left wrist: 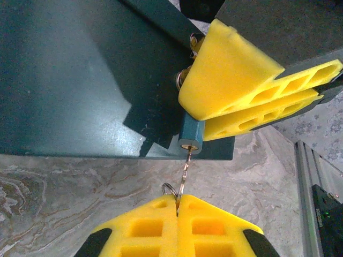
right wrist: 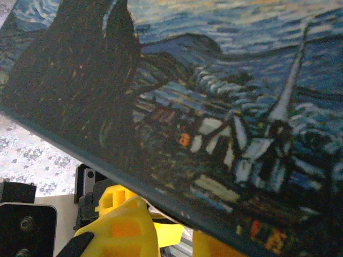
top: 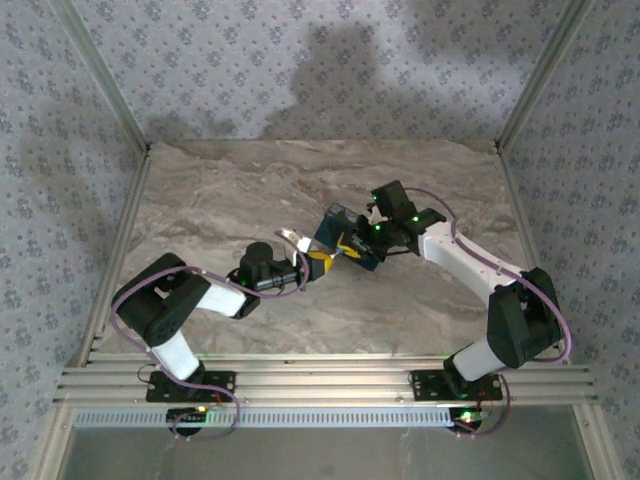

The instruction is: Unlock a padlock with a key

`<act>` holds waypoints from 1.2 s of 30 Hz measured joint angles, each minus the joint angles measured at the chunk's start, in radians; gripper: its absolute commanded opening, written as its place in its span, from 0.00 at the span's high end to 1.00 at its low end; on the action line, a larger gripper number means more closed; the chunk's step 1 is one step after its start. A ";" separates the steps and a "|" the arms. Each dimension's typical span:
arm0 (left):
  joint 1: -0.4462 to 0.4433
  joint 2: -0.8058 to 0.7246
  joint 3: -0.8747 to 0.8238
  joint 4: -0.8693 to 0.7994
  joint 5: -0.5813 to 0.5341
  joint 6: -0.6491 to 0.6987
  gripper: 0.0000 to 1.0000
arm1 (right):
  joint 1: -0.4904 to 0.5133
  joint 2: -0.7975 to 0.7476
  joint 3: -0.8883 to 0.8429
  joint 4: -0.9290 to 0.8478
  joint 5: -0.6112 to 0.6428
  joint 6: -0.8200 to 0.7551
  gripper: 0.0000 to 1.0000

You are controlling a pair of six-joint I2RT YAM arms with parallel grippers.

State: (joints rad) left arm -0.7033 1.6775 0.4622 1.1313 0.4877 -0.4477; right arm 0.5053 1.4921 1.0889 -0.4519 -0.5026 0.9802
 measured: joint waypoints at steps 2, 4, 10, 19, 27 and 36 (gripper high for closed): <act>-0.002 0.000 0.000 0.004 -0.007 -0.003 1.00 | -0.004 0.000 -0.006 0.006 -0.006 0.000 1.00; -0.006 0.000 0.000 0.003 -0.010 -0.007 1.00 | -0.008 0.000 -0.013 0.010 -0.009 0.000 1.00; -0.006 0.001 0.000 0.003 -0.014 -0.011 1.00 | -0.009 0.000 -0.019 0.021 -0.011 0.011 1.00; -0.006 0.015 0.008 -0.002 -0.014 -0.015 1.00 | -0.004 0.000 -0.020 0.031 -0.006 0.029 1.00; -0.012 0.015 0.024 -0.039 -0.018 -0.018 1.00 | 0.003 0.000 -0.019 0.035 0.019 0.030 1.00; -0.019 0.015 0.051 -0.107 -0.025 -0.018 1.00 | 0.007 0.000 -0.019 0.013 0.048 0.021 1.00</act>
State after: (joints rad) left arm -0.7227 1.6924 0.5133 1.0245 0.4629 -0.4652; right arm 0.5121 1.4918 1.0695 -0.4385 -0.4545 1.0016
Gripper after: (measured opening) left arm 0.057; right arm 0.126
